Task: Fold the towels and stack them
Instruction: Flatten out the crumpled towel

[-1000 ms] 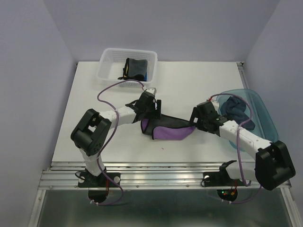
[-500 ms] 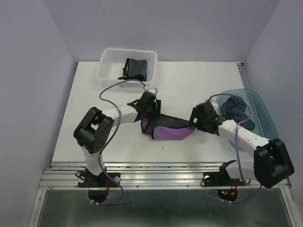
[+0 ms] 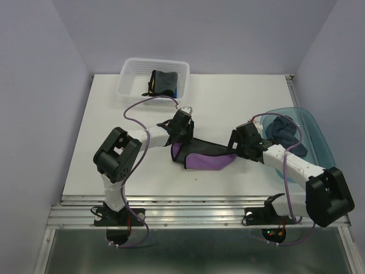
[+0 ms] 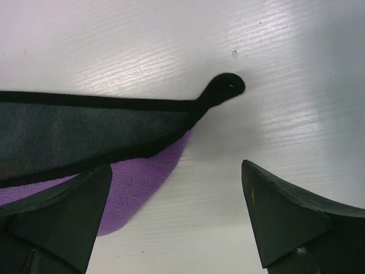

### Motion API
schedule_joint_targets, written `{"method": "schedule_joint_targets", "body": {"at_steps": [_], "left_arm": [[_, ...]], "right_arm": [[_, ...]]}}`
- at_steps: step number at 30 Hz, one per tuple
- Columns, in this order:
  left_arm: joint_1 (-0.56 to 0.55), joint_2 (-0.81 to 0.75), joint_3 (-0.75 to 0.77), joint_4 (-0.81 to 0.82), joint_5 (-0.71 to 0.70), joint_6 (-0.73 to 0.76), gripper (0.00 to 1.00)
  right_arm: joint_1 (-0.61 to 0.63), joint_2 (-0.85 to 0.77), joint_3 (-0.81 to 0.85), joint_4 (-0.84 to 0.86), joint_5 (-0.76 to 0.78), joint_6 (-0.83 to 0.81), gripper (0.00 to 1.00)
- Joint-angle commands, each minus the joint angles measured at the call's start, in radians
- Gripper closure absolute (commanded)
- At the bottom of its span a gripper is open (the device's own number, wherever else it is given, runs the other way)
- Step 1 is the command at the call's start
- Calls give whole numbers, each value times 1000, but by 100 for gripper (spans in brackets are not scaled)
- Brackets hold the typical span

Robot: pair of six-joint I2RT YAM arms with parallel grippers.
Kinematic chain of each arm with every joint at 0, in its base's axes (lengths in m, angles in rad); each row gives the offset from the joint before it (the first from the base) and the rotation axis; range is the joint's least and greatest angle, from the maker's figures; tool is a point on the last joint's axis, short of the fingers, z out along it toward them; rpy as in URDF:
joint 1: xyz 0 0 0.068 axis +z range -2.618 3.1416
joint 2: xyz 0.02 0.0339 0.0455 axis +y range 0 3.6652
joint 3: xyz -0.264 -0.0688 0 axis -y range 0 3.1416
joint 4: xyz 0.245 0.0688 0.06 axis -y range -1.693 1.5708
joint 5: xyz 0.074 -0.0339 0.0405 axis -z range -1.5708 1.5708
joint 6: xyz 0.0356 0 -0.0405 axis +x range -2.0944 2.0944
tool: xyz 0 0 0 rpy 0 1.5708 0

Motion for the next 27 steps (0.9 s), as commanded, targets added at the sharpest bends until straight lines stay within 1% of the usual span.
{"method": "schedule_joint_targets", "body": {"at_steps": [1, 2, 3, 4, 5, 12, 15, 19, 21, 27], "left_arm": [[-13, -4, 36, -8, -3, 13, 53], [-14, -4, 34, -8, -1, 11, 64], [-16, -4, 34, -10, -3, 9, 88], [-16, -9, 34, -11, -7, 5, 97], [-16, -12, 34, -14, -9, 0, 100], [-19, -95, -4, -14, -76, -12, 100], [-25, -156, -28, 1, -99, -21, 100], [-28, -265, -105, 42, -113, -38, 100], [-31, -312, -148, 76, -107, -40, 100], [-34, -388, -202, 93, -118, -47, 100]], "right_arm": [[-4, -5, -15, 44, 8, 8, 0], [-4, -5, -15, 48, 9, 8, 0], [-4, -2, -14, 52, 8, 8, 0], [-4, 3, -12, 52, 6, 8, 0], [-4, 8, -9, 55, 5, 9, 0], [-4, 52, 0, 61, 16, 23, 2], [-4, 54, -8, 64, 23, 32, 2], [-4, 60, -14, 79, 34, 40, 4], [-6, 70, -8, 99, 31, 38, 5], [-4, 100, 14, 191, -7, 26, 8]]}}
